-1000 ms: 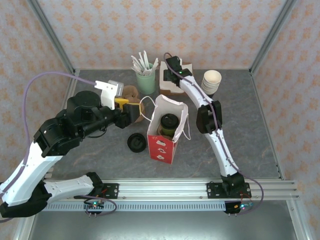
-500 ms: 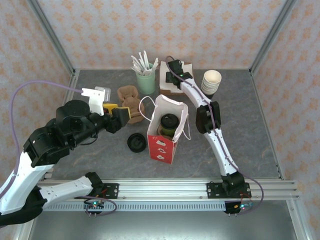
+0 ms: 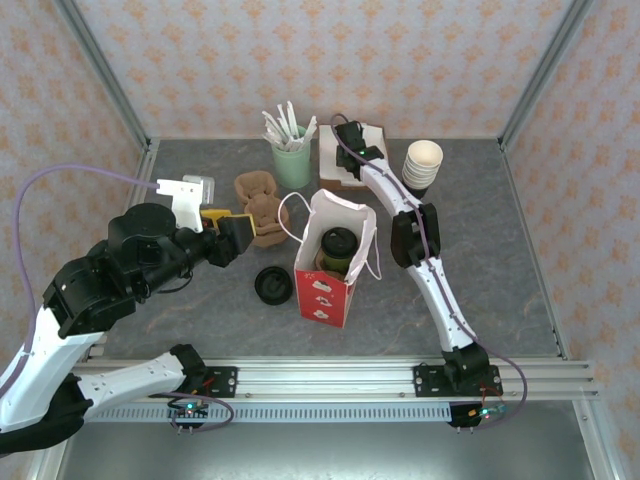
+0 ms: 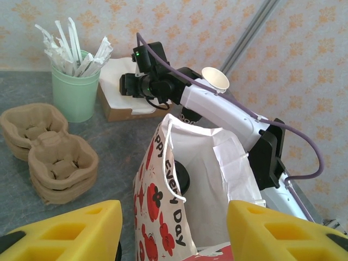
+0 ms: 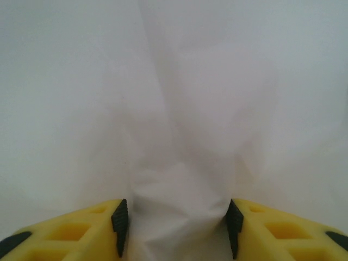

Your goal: Pack the takeout coffee

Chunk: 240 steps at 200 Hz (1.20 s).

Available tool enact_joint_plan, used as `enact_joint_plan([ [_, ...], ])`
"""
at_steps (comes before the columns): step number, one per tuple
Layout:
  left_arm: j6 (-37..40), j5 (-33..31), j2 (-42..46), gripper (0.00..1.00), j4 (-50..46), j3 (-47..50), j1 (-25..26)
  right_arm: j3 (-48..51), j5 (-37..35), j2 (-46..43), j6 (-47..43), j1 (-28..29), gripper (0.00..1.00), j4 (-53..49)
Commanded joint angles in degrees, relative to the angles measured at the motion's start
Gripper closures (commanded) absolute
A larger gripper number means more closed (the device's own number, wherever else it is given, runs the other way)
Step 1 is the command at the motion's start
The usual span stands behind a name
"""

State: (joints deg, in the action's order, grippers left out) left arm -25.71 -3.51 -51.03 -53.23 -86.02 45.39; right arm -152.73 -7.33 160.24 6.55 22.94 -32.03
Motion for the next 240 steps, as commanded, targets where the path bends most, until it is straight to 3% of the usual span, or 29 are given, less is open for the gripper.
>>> enact_joint_plan([
  [1,-1.3,-1.2,0.4,0.46,-0.4,0.6,0.4,-1.7,1.7,-0.2,0.4,-0.1,0.54,0.8],
  [79,-1.4,-0.8,0.3,0.46,-0.2,0.9,0.4,-1.4,2.6,-4.6,-1.3,-0.2,0.86,2.4],
  [118,-1.4,-0.6,0.5,0.46,0.4,1.6,0.4,-1.3,4.1,-8.9,-2.1,-0.1,0.97,2.1],
  [177,0.7,-1.3,0.9,0.46,4.4,4.6,0.4,-1.4,5.0,-18.1,-2.7,0.0,1.00,-1.1],
  [240,1.3,-8.5,3.0,0.44,4.5,7.6,0.4,-1.4,5.0,-31.1,-4.2,1.9,1.00,-9.9],
])
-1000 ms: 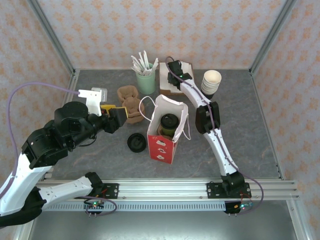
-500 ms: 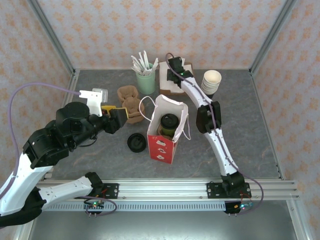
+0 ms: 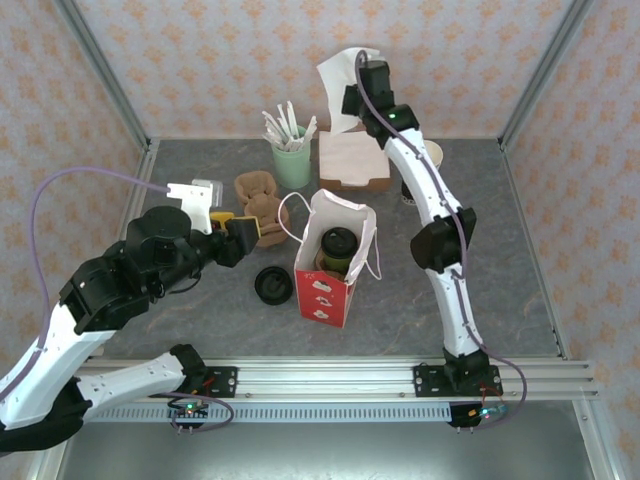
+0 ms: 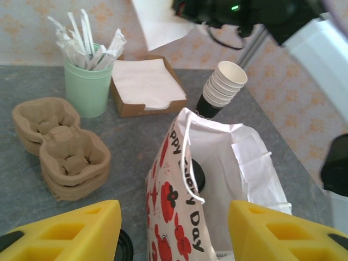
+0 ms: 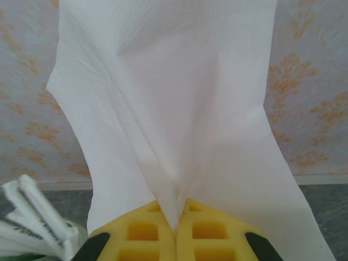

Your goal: Pack the takeout coffee

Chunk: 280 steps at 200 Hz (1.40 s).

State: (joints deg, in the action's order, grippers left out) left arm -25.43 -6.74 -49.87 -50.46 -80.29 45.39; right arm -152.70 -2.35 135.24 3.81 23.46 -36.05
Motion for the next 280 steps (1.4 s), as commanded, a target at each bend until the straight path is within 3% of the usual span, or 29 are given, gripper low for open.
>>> enact_joint_plan([
  [1,1.0,-5.4,2.0,0.44,1.7,2.0,0.4,-1.4,0.0,-6.3,-1.4,1.5,1.00,-6.1],
  [56,0.2,-14.2,5.7,0.36,-1.3,4.2,0.4,0.9,1.1,-19.7,1.2,4.1,1.00,-15.9],
  [124,-0.4,-25.2,6.4,0.18,-2.8,8.8,0.3,17.2,7.6,-40.4,9.6,6.1,1.00,-21.3],
  [160,1.5,-33.8,6.3,0.00,4.9,15.7,0.3,26.0,11.2,-48.4,11.4,6.1,1.00,-22.7],
  [193,5.1,-39.0,3.7,0.00,12.7,19.8,-1.5,32.9,16.5,-53.6,12.3,6.1,1.00,-23.7],
  [227,4.0,-38.4,1.4,0.00,11.7,19.6,-6.7,35.5,24.4,-53.8,13.9,6.1,1.00,-26.6],
  [265,2.9,-38.6,3.4,0.00,9.9,18.3,-8.2,36.9,34.5,-51.0,21.5,6.6,1.00,-27.6],
  [280,6.1,-34.7,4.0,0.00,10.6,19.3,-8.5,35.4,34.9,-49.9,24.2,7.2,1.00,-29.7],
])
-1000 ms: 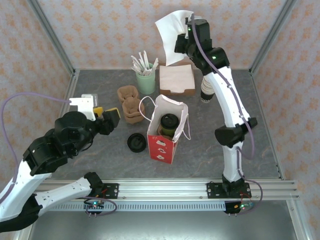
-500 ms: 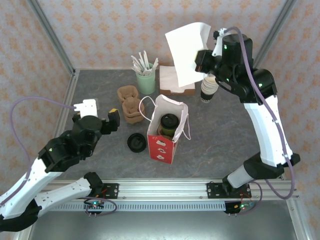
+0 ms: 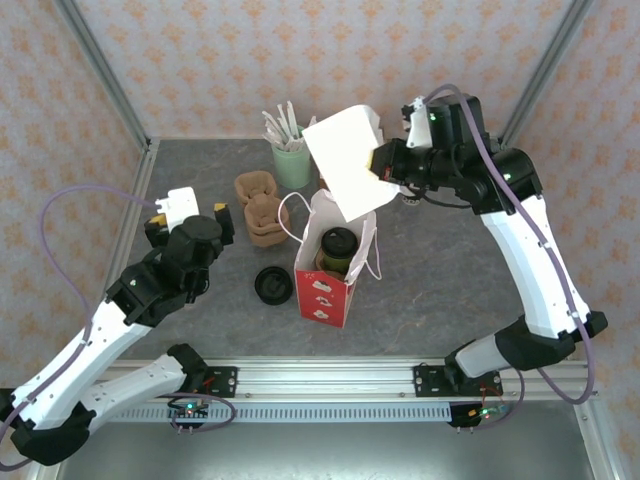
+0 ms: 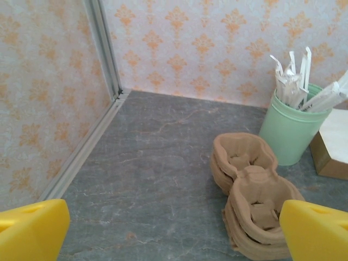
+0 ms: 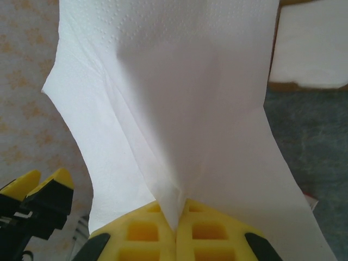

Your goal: Pack the takeout coffee

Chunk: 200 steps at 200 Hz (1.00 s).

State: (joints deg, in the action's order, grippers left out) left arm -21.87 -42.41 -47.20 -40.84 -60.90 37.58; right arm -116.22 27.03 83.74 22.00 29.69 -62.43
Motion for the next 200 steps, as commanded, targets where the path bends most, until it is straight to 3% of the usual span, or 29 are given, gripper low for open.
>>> enact_joint_plan([
  [1,2.8,1.3,1.4,0.00,1.1,0.1,-0.7,-1.3,5.5,1.7,6.2,1.1,1.00,-3.6],
  [17,6.2,6.2,1.4,0.00,1.3,1.8,-0.8,-1.6,4.1,1.3,8.4,1.3,1.00,-5.4],
  [108,6.0,9.5,8.6,0.00,1.1,14.0,-1.0,15.5,-3.8,-8.0,10.3,10.0,1.00,-9.5],
  [200,9.7,11.5,8.3,0.00,1.4,12.1,-0.9,11.3,-4.0,2.4,9.5,13.5,1.00,-6.3],
])
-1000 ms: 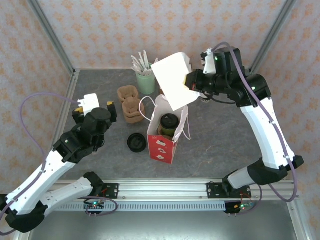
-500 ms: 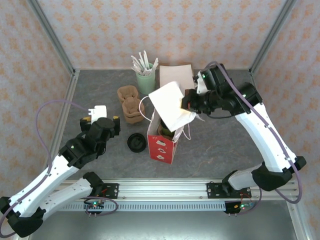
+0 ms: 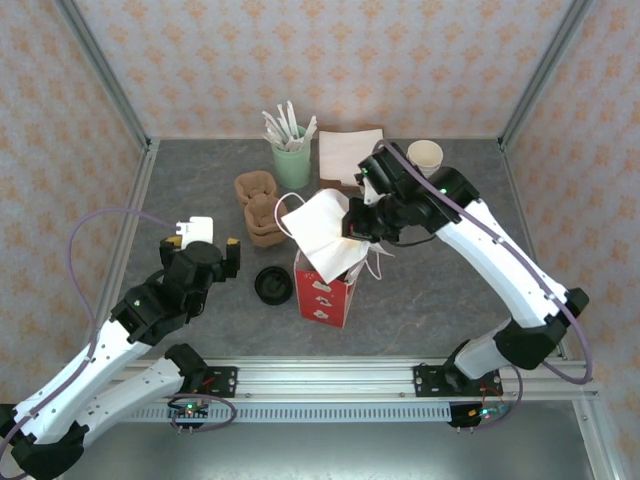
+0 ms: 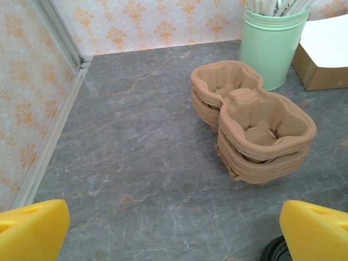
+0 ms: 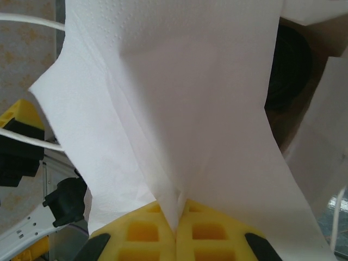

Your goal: Pack the takeout coffee

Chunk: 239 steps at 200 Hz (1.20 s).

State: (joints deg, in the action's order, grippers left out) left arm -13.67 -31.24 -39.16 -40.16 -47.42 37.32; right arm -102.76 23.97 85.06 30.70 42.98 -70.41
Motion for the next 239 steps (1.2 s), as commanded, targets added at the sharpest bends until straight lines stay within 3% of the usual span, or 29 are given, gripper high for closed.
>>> enact_joint_plan([
  [1,1.5,0.3,0.2,0.00,0.7,-1.4,-0.7,-2.1,-0.9,1.1,0.8,0.3,1.00,1.7],
  [140,5.1,3.8,-1.1,0.00,1.7,-3.1,-0.7,8.3,-2.8,6.4,2.2,0.3,1.00,7.4],
  [176,5.0,4.6,-1.7,0.00,2.2,-3.4,-0.7,9.8,-3.7,7.3,4.0,0.4,0.92,9.5],
  [216,4.8,5.0,-1.8,0.00,2.5,-3.6,-0.7,11.7,-5.3,7.1,2.7,0.3,0.69,10.8],
  [239,4.4,4.9,-1.8,0.00,2.1,-4.2,-0.7,11.5,-3.8,5.6,2.6,0.3,0.61,12.6],
])
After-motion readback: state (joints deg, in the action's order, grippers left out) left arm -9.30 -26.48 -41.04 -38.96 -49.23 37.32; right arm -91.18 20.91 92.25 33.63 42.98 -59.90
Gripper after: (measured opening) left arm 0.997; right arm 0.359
